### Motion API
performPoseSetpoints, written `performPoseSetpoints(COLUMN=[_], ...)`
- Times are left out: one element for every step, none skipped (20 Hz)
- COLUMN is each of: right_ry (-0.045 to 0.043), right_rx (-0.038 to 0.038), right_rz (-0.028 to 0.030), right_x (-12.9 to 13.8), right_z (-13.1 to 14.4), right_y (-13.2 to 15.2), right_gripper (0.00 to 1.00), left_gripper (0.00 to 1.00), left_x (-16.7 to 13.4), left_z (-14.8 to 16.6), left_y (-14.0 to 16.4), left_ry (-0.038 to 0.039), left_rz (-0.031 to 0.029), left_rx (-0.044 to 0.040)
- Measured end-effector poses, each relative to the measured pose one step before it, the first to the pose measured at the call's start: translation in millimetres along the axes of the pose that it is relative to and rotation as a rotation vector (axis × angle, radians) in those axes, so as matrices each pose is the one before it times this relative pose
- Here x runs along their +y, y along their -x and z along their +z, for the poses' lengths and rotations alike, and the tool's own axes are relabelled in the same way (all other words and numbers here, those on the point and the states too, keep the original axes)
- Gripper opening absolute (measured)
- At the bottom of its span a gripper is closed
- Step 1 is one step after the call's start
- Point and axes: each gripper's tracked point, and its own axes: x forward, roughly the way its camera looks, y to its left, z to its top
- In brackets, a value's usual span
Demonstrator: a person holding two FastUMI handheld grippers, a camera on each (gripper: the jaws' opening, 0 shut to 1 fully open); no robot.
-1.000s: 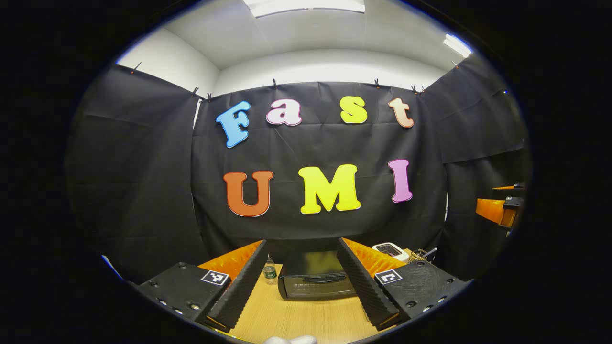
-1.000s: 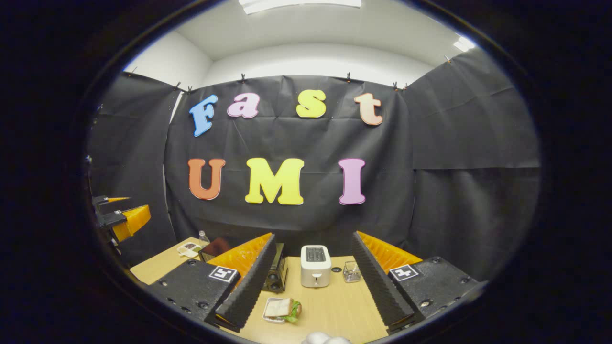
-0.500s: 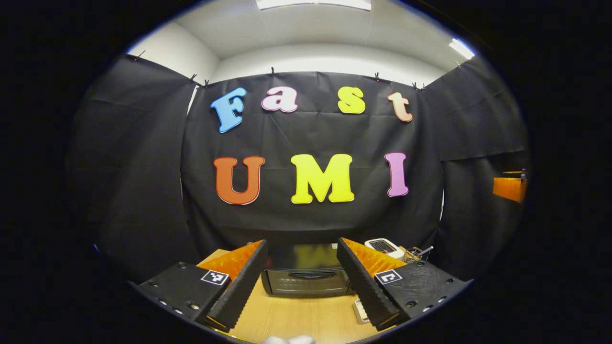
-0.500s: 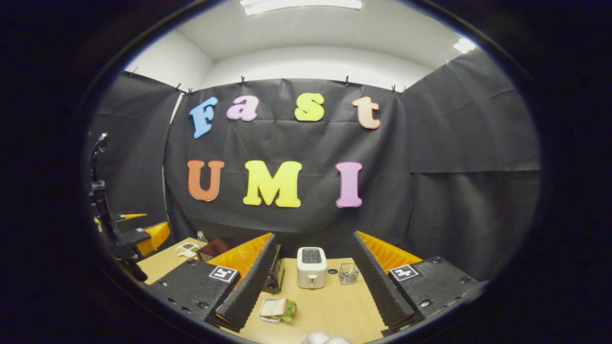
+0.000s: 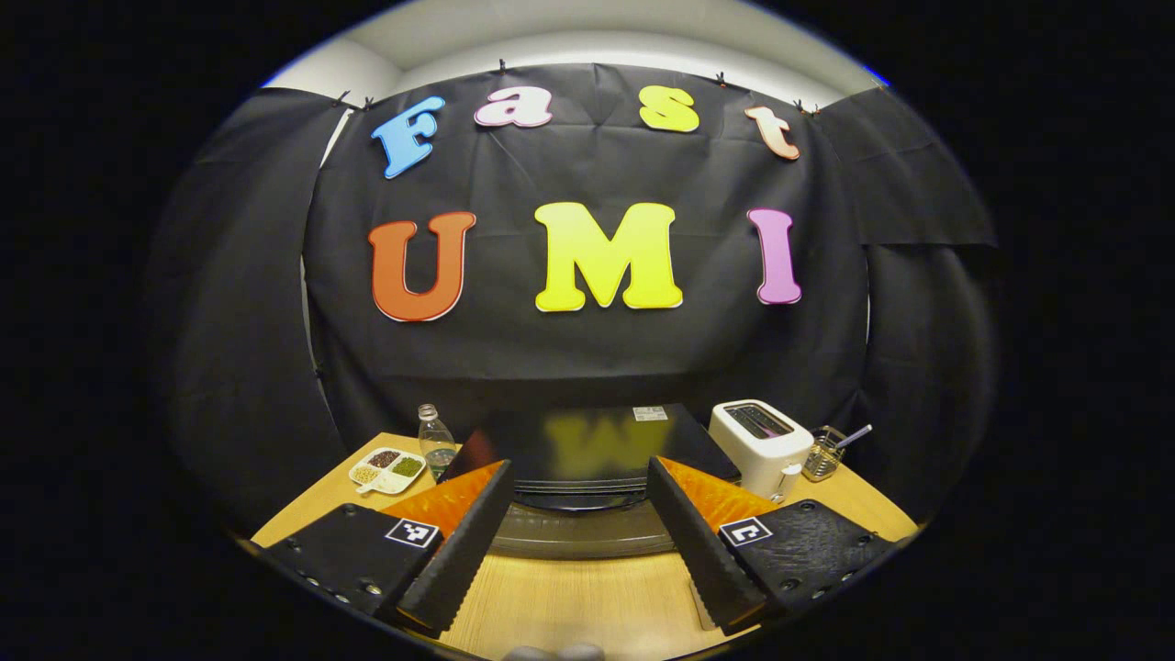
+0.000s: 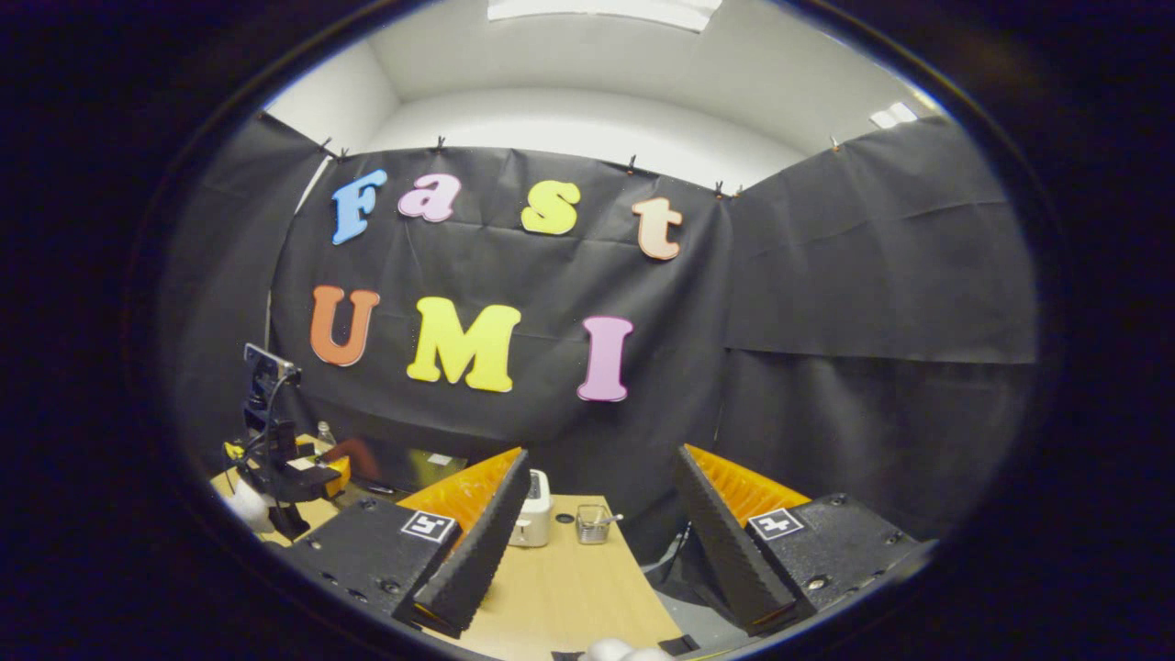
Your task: Open the electric oven with the left hand, put the food in, and close the electric oven.
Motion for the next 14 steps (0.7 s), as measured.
performPoseSetpoints(right_ry=[0.00116,-0.00028,-0.00113,-0.00228,-0.00247,-0.00346,-0.00158,0.00218,0.00649,0.00851,0.00666,0.00301,-0.0008,-0.00674], right_rx=[0.00394,0.00553,0.00738,0.00952,0.00895,0.00368,0.01122,0.00579,0.00252,0.00513,0.00665,0.00169,0.00535,0.00095], right_rz=[-0.01341,-0.00874,-0.01074,-0.00789,-0.00548,-0.00103,-0.00161,0.00354,0.0008,0.00125,0.00656,0.00299,0.00231,0.00658], right_x=[-5.15,-2.42,-3.14,-0.94,-0.11,1.06,1.58,2.78,3.34,2.34,3.89,2.51,0.85,1.97], right_z=[-3.28,-2.66,-4.94,-2.68,-3.34,-0.77,-3.35,-0.97,-0.78,-0.7,-2.1,-0.63,-1.64,0.08], right_y=[2.27,0.95,-0.09,-0.41,-0.86,-1.16,-1.56,-0.78,-1.55,-1.03,-0.49,-0.73,-1.4,-0.31], right_gripper=[1.0,0.92,1.0,0.95,0.95,0.95,1.0,1.0,0.95,1.0,1.0,1.0,1.0,1.0], left_gripper=[0.95,0.95,0.95,0.95,0.95,0.88,0.95,0.96,0.95,0.97,0.98,0.97,0.98,0.99], left_x=[-0.07,-0.92,0.62,-3.29,-0.18,-2.37,0.0,0.01,-2.83,-1.33,0.93,-0.06,1.33,2.44], left_z=[-6.52,-9.75,-7.92,-8.08,-7.08,-9.02,-6.48,-3.89,-2.83,-0.74,1.99,-3.53,0.28,-0.58], left_y=[-13.85,-13.0,-11.8,-10.56,-9.72,-8.3,-6.79,-5.97,-4.24,-2.04,-3.08,-1.92,-0.56,-1.65], left_ry=[-0.00249,-0.00115,-0.00798,-0.00451,-0.00522,-0.0081,-0.00441,-0.00883,0.00099,0.00385,0.00126,0.00956,0.00125,0.00023], left_rz=[0.00047,0.007,0.00874,-0.00113,0.00413,-0.00661,0.00277,0.00141,-0.00818,-0.0004,0.00168,0.00667,0.00866,0.00839], left_rx=[0.01103,0.02491,0.01857,0.01684,0.01548,0.02327,0.0179,0.00911,0.00789,0.00035,-0.00453,0.02,0.00407,0.01131])
